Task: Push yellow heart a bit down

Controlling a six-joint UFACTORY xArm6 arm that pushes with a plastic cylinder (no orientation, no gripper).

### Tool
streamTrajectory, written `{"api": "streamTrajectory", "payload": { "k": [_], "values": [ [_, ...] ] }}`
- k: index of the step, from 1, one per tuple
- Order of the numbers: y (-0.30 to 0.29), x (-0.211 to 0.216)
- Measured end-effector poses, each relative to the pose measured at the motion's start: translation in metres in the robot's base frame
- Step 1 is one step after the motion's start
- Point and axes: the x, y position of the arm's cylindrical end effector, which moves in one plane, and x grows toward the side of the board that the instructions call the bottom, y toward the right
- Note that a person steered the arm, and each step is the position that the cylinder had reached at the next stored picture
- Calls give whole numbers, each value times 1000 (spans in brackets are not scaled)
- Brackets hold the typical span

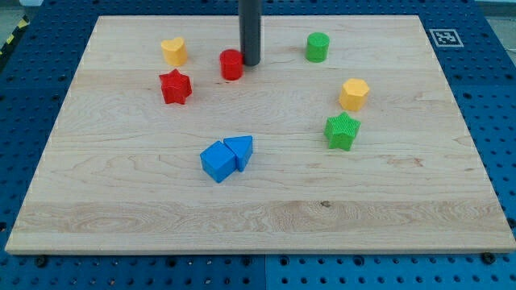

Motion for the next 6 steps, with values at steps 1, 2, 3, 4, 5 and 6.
{"api": "streamTrajectory", "payload": {
  "k": [1,2,3,4,5,6],
  "values": [
    [-35,38],
    [-55,41],
    [-38,41],
    [13,32],
    [36,2],
    [10,-47]
  ]
}}
